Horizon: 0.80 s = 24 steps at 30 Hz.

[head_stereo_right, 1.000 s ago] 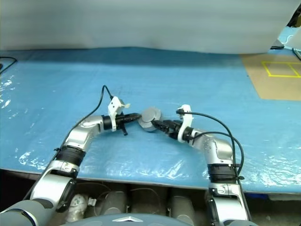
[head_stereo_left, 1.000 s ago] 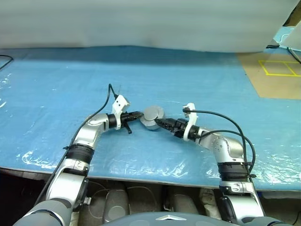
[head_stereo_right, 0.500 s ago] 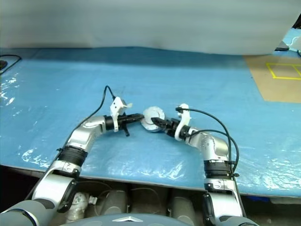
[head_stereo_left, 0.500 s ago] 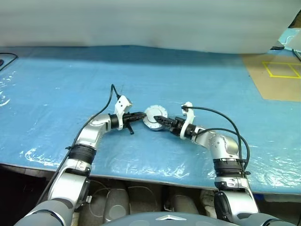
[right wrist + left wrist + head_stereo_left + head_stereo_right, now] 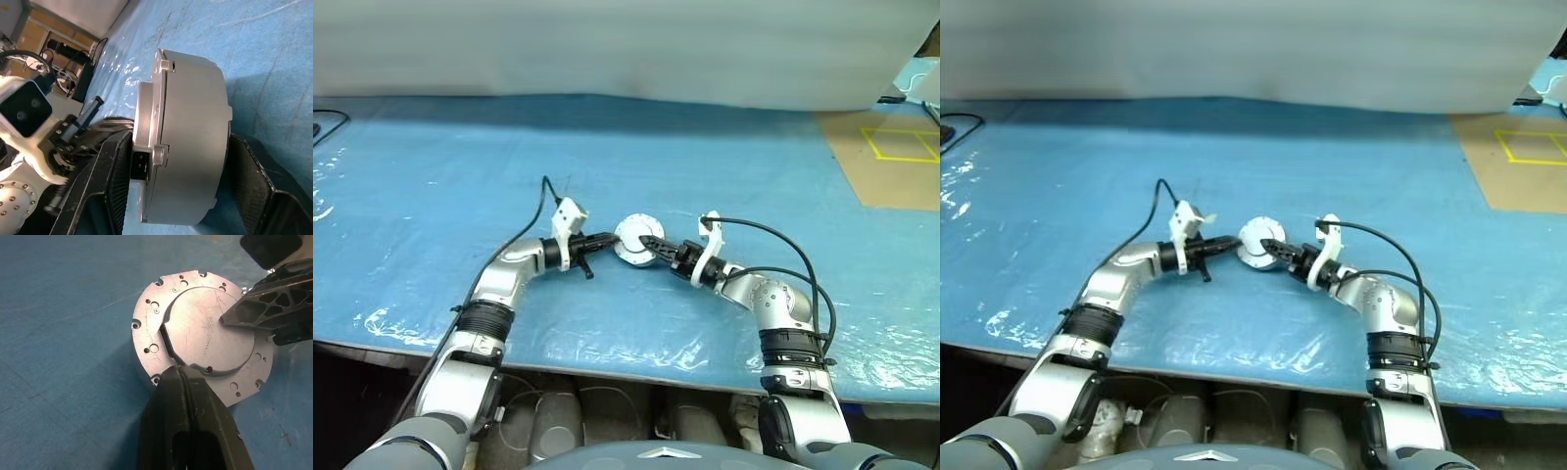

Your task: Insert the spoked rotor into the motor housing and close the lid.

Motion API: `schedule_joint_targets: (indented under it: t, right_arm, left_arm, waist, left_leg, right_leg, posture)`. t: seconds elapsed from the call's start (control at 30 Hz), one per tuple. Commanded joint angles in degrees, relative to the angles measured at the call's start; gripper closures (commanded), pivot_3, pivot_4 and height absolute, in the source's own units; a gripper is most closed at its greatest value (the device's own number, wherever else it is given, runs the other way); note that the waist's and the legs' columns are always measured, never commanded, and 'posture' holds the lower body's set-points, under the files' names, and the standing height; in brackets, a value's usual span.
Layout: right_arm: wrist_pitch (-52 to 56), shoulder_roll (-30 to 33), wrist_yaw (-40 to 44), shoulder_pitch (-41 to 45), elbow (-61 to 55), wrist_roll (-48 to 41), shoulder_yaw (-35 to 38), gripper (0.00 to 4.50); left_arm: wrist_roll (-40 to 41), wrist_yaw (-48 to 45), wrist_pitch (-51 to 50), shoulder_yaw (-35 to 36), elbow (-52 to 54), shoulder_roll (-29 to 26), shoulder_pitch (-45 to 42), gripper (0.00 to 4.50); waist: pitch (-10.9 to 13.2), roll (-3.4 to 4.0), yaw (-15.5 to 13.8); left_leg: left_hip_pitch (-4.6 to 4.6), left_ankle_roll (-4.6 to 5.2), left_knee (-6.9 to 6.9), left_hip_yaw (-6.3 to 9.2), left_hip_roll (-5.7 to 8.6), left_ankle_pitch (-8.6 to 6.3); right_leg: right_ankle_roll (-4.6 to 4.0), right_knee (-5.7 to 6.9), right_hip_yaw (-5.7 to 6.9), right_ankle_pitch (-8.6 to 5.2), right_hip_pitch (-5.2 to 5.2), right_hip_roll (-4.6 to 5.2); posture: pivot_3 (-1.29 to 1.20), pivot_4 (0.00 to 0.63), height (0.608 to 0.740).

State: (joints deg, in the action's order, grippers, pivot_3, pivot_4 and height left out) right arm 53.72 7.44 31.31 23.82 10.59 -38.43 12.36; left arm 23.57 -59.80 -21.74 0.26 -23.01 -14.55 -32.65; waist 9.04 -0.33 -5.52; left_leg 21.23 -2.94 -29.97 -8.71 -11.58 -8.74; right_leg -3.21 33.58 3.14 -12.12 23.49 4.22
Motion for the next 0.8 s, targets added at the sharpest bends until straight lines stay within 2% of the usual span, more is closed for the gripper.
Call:
schedule_joint_targets:
  t: [0.03, 0.13, 0.23, 0.33, 0.4, 0.47, 0.6, 0.7, 0.8]
  right_arm:
    - [-0.2, -0.4, -2.7, -0.1, 2.1, 0.3, 1.1, 2.02]
    - [-0.4, -0.4, -3.4, 0.2, 3.1, -0.2, 1.9, 2.02]
    - [0.5, -0.7, -3.7, 0.8, 2.9, -2.2, 3.0, 2.02]
    - [3.0, -1.9, -4.7, 2.2, 1.7, -7.3, 6.2, 2.02]
    - [4.8, -2.9, -5.6, 3.8, -0.3, -11.6, 8.6, 2.02]
    - [6.1, -4.1, -7.2, 5.6, -2.8, -14.7, 10.2, 2.02]
    - [8.2, -6.7, -11.7, 9.2, -4.7, -19.8, 12.3, 2.02]
    - [9.4, -8.4, -14.8, 11.8, -5.3, -23.1, 13.2, 2.02]
    - [10.0, -9.2, -17.3, 13.5, -5.9, -25.8, 13.6, 2.02]
  left_arm:
    - [13.6, -1.4, -13.8, 5.3, 12.9, -1.2, -1.0, 4.50]
    - [16.0, -1.5, -18.3, 5.7, 16.6, -4.0, 0.8, 4.50]
    - [14.5, -1.3, -17.7, 5.1, 16.5, -6.3, 2.7, 4.50]
    - [14.5, -0.2, -17.8, 5.7, 16.6, -7.5, 4.7, 4.50]
    - [13.7, 1.3, -16.7, 6.5, 15.2, -7.9, 6.3, 4.50]
    - [14.9, 4.3, -16.6, 9.3, 13.0, -7.0, 7.1, 4.50]
    - [18.9, 8.0, -16.8, 15.9, 9.7, -5.4, 7.0, 4.50]
    - [21.0, 9.0, -17.3, 19.0, 8.2, -5.2, 7.1, 3.93]
    - [24.5, 9.7, -20.3, 20.5, 11.1, -4.8, 8.5, 2.95]
  waist:
    - [0.0, 0.01, 0.1]
    - [0.0, 0.24, 0.3]
    - [0.1, 0.48, 0.3]
    - [0.2, 0.52, 0.1]
    - [0.3, 0.54, 0.0]
    - [0.4, 0.57, 0.1]
    - [0.4, 0.57, 0.4]
    - [0.4, 0.57, 0.8]
    - [0.4, 0.56, 0.8]
  left_leg:
    - [0.01, -0.02, -0.01, -0.02, 0.00, 0.01]
    - [-0.13, -0.02, 0.00, -0.06, -0.05, 0.00]
    - [-0.25, 0.11, 0.00, -0.08, -0.04, -0.07]
    - [-0.19, 0.10, -0.01, -0.07, -0.04, -0.06]
    - [-0.10, 0.08, -0.02, -0.05, -0.03, -0.05]
    - [0.02, -0.01, -0.01, -0.06, -0.03, 0.01]
    - [0.84, -0.06, -0.19, -0.02, -0.05, 0.05]
    - [0.85, -0.07, -0.22, 0.03, -0.22, 0.05]
    - [0.85, -0.08, -0.20, 0.08, -0.31, 0.05]
  right_leg:
    - [-0.05, 0.08, 0.00, -0.03, 0.06, 0.00]
    - [-0.13, 0.15, 0.00, -0.08, 0.02, -0.03]
    - [-0.09, 0.14, 0.00, -0.10, -0.07, -0.03]
    - [0.15, 0.12, 0.00, -0.22, -0.06, -0.03]
    - [-0.02, 0.11, 0.00, -0.12, -0.01, -0.03]
    - [-0.05, 0.10, 0.00, -0.10, 0.12, -0.03]
    - [-0.08, 0.23, 0.02, -0.01, 0.88, -0.30]
    - [-0.04, 0.24, 0.01, 0.02, 0.90, -0.66]
    - [-0.08, 0.24, 0.02, 0.00, 0.89, -0.79]
  posture:
    - [0.00, 0.150, 0.740]
    - [0.00, 0.150, 0.740]
    - [0.00, 0.150, 0.740]
    - [0.00, 0.150, 0.740]
    - [0.00, 0.150, 0.740]
    - [0.00, 0.150, 0.740]
    - [0.00, 0.150, 0.740]
    - [0.00, 0.150, 0.740]
    - [0.00, 0.150, 0.740]
